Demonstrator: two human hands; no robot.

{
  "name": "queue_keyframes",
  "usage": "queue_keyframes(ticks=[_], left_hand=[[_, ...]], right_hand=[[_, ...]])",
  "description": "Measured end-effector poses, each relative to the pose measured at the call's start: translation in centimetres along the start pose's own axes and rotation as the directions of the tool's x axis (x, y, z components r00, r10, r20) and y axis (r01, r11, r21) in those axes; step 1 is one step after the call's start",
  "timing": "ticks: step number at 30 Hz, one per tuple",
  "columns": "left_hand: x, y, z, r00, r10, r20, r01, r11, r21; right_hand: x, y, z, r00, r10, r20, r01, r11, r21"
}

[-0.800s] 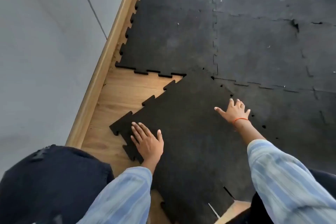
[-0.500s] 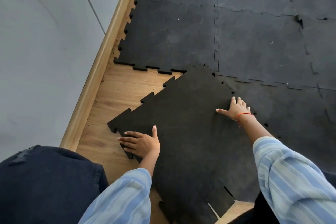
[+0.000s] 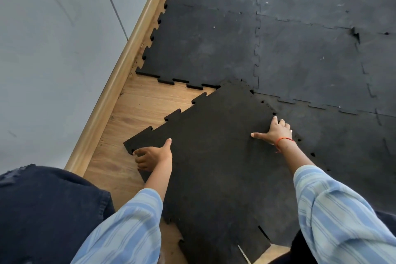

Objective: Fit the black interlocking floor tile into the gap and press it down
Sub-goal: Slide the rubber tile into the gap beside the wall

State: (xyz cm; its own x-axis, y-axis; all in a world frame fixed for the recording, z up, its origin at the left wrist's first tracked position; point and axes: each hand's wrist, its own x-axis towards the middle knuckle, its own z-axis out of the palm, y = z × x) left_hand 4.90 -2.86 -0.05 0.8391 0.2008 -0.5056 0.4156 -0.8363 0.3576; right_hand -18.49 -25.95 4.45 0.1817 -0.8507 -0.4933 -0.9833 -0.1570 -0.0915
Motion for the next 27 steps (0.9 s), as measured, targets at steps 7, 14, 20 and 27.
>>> queue_keyframes(ticks=[7, 14, 20, 27], left_hand=[[-0.2, 3.4, -1.1, 0.991, 0.111, 0.070, -0.107, 0.992, -0.068], [1.6, 8.6, -0.4, 0.950, 0.229, 0.214, -0.214, 0.973, -0.090], [4.2, 12.2, -0.3, 0.879, 0.359, 0.315, -0.333, 0.933, -0.134], [3.1, 7.1, 1.1, 0.919, 0.326, 0.224, -0.364, 0.918, 0.160]], right_hand=[[-0.8, 1.2, 0.2, 0.997, 0.070, -0.014, -0.069, 0.995, 0.071], [-2.3, 2.6, 0.1, 0.981, 0.187, 0.041, -0.192, 0.949, 0.249], [-3.4, 2.9, 1.0, 0.976, 0.212, 0.044, -0.216, 0.929, 0.301], [-3.3, 3.3, 0.6, 0.963, 0.268, 0.007, -0.264, 0.944, 0.197]])
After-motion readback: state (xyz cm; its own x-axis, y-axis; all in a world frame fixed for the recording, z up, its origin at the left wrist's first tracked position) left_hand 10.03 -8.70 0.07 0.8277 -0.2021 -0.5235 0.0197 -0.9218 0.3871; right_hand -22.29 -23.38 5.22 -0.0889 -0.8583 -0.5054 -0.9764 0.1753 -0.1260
